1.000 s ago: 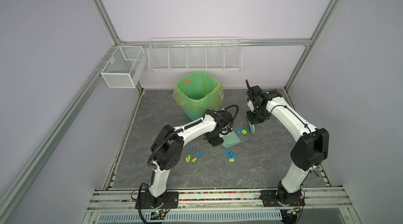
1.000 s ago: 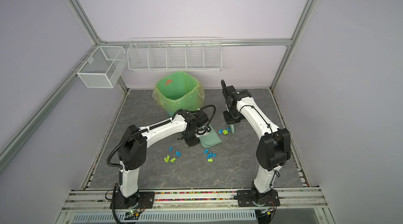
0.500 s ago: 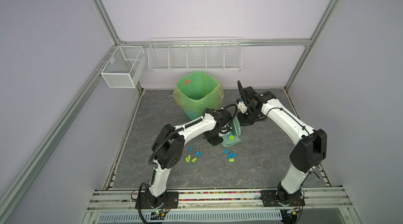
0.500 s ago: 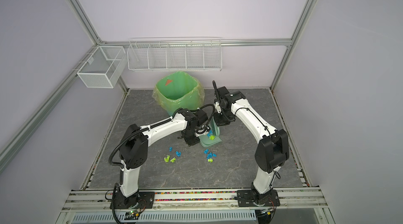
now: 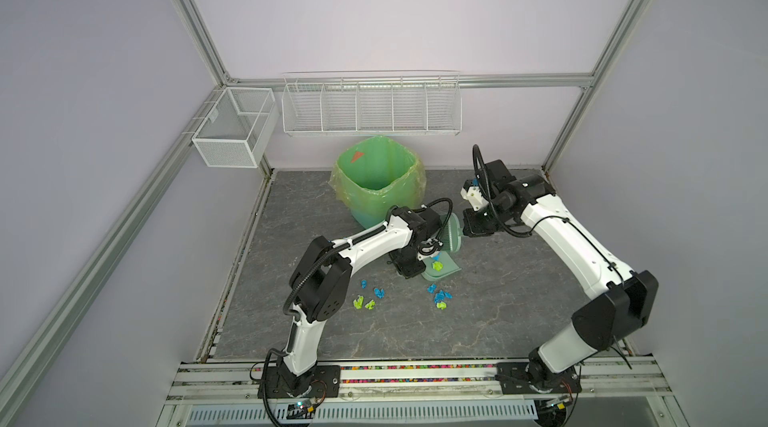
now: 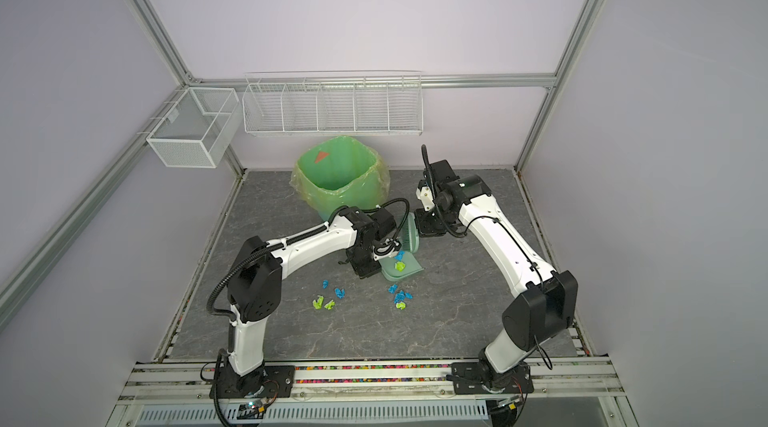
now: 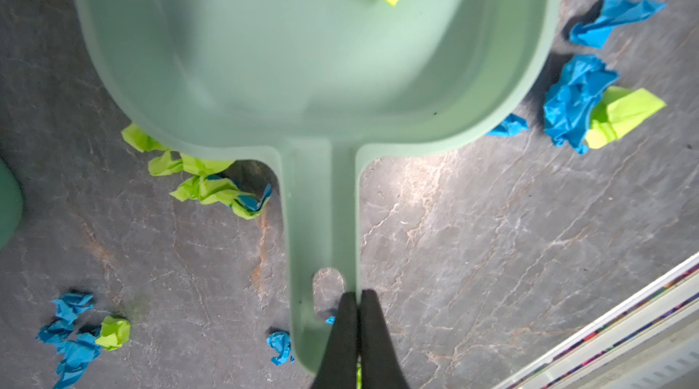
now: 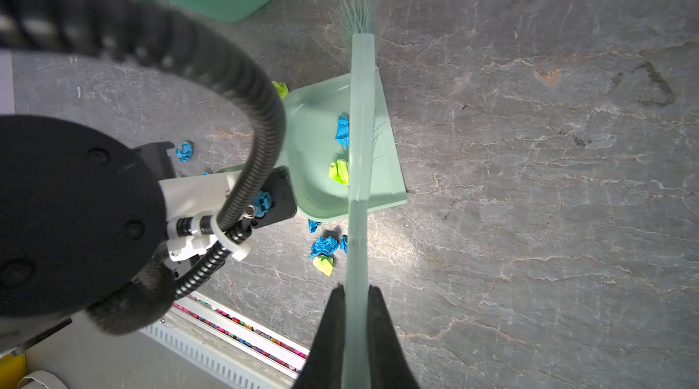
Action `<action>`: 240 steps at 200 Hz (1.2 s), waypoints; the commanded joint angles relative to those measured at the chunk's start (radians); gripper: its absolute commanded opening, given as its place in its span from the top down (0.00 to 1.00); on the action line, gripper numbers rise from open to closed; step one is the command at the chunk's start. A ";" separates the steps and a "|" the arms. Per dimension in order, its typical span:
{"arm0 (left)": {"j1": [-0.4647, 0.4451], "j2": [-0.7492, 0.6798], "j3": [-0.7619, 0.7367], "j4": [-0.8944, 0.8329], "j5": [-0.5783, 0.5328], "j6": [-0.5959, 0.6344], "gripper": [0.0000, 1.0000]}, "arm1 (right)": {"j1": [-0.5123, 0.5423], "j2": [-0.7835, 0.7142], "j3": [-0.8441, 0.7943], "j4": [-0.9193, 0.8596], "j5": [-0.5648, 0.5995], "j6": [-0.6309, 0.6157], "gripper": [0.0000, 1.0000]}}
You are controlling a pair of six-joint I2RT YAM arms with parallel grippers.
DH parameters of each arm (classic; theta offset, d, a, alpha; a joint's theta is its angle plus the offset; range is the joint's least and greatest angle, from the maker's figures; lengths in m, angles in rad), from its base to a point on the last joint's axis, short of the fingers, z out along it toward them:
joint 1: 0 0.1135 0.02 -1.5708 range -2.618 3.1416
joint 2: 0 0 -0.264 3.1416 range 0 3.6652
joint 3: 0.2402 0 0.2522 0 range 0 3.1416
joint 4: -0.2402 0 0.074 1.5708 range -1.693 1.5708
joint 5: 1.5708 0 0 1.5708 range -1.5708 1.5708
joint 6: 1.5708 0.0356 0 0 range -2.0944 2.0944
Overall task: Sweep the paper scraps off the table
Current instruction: 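Sweep scraps into the dustpan with the right gripper's brush toward the left gripper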
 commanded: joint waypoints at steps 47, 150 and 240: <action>0.004 -0.004 0.045 -0.036 0.025 0.009 1.00 | -0.025 -0.052 -0.041 0.010 0.016 0.026 0.93; 0.005 -0.038 0.048 -0.025 0.012 0.006 1.00 | -0.096 -0.141 -0.121 0.012 0.069 0.037 0.93; 0.004 -0.056 0.094 -0.021 -0.037 -0.037 1.00 | -0.149 -0.193 -0.186 0.023 0.111 0.041 0.93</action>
